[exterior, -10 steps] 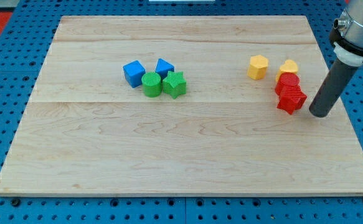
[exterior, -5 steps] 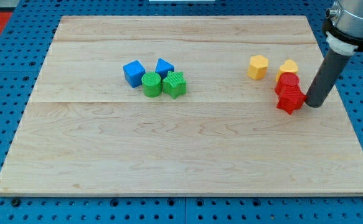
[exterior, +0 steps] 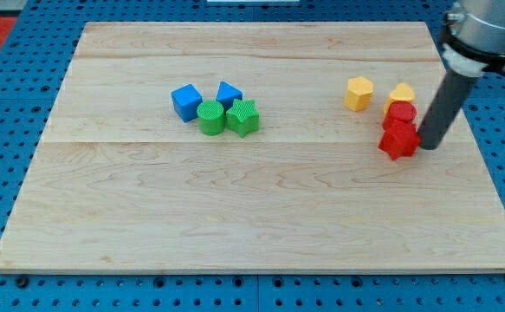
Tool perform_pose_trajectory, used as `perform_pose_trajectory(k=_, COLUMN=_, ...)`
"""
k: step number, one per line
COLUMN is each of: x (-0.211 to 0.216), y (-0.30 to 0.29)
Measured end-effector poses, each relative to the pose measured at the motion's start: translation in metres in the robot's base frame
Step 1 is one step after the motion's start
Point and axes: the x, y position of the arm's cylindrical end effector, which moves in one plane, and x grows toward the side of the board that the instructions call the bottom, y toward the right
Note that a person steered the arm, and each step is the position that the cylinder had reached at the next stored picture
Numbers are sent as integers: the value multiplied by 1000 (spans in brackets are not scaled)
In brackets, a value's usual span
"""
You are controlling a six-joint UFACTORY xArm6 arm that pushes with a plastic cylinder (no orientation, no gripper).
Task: Push the red star into the green star
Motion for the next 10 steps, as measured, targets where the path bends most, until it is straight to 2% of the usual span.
perform_pose_trajectory(k=1, x=-10, y=-21)
perform_pose_trajectory(k=3, x=-9, y=2)
perform_pose_trajectory(k=5, x=-3, y=-2)
perform_pose_trajectory(k=7, x=1, y=-86)
perform_pose_trajectory(k=8, x=-18, y=-85)
perform_pose_trajectory(k=10, x=-69, y=-169)
